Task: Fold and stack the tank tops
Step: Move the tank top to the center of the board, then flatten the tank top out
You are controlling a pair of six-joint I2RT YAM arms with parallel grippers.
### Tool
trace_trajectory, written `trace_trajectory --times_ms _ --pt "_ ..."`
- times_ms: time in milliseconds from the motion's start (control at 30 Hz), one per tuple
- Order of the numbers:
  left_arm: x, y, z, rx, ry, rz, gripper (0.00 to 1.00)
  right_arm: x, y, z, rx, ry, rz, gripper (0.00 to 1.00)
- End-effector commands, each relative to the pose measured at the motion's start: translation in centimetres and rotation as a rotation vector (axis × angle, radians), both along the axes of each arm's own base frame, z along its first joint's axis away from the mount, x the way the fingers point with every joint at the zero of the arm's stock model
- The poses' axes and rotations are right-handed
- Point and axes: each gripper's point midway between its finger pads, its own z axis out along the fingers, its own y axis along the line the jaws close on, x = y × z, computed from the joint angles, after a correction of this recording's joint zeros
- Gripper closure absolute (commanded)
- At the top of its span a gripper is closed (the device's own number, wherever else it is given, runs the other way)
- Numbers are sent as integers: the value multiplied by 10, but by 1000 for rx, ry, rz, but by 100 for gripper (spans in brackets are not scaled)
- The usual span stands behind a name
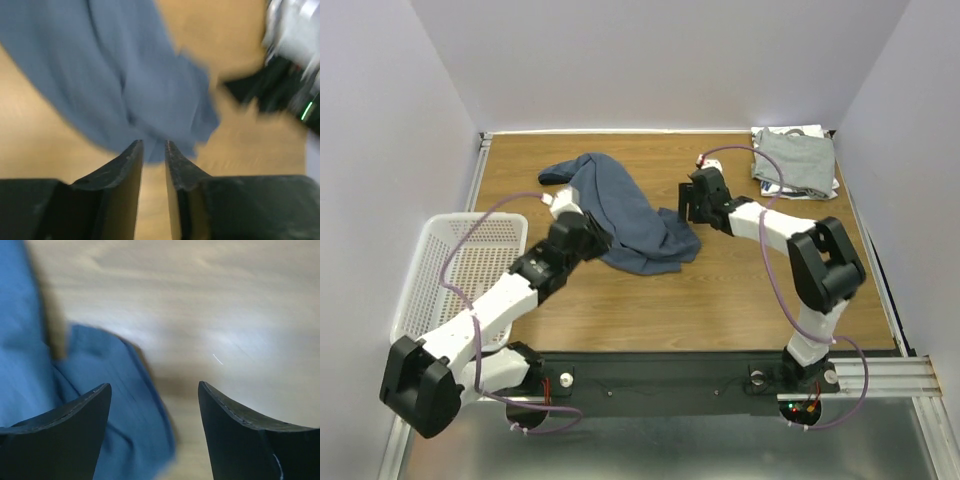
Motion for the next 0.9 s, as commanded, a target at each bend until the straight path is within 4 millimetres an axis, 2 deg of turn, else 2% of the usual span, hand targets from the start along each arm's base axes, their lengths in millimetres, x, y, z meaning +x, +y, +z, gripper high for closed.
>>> trace_trajectory --times_ms 0,67,100,167,233,300,333,433,467,500,533,567,600,633,700,800,867 --pt "-38 -32 -54 -100 97 -63 66 36 47 18 72 -89 154 25" --pt "-55 -43 -68 -117 123 -90 64 38 52 9 80 -71 161 25" --pt "-63 -43 -82 -112 144 -97 59 41 55 5 88 -63 163 25" --pt "-72 -60 -84 -156 138 -145 46 43 57 -2 94 -46 158 25" --pt "-77 -72 -94 -155 154 -179 41 45 57 -11 90 -35 140 25" --pt "-75 -92 -86 -167 135 -219 38 47 55 -15 87 -28 122 25" --pt "-74 -101 -96 -152 156 -234 37 47 54 -19 84 -24 116 25" --pt "-68 -125 -98 -158 169 -264 37 47 55 -22 95 -15 104 37" --pt "-66 -131 -113 -136 201 -266 37 46 55 -24 97 -8 98 43" --pt "-62 -140 -120 -124 217 -268 38 48 53 -24 98 -12 77 56" --pt "-60 -145 -113 -139 205 -269 38 47 53 -25 102 -8 73 63" --pt "-58 -147 -126 -120 231 -256 39 47 49 -25 94 -13 54 68" --pt "-54 -152 -124 -130 231 -249 39 46 46 -24 98 -12 35 76" --pt "-55 -155 -133 -113 246 -245 39 46 43 -24 92 -15 14 80" --pt "-50 -160 -133 -117 244 -223 39 42 39 -21 104 -16 -14 85" --pt "-48 -166 -146 -98 275 -188 39 35 34 -18 122 -11 -38 89" --pt "-49 -162 -159 -82 306 -132 39 30 33 -17 131 -8 -48 92"
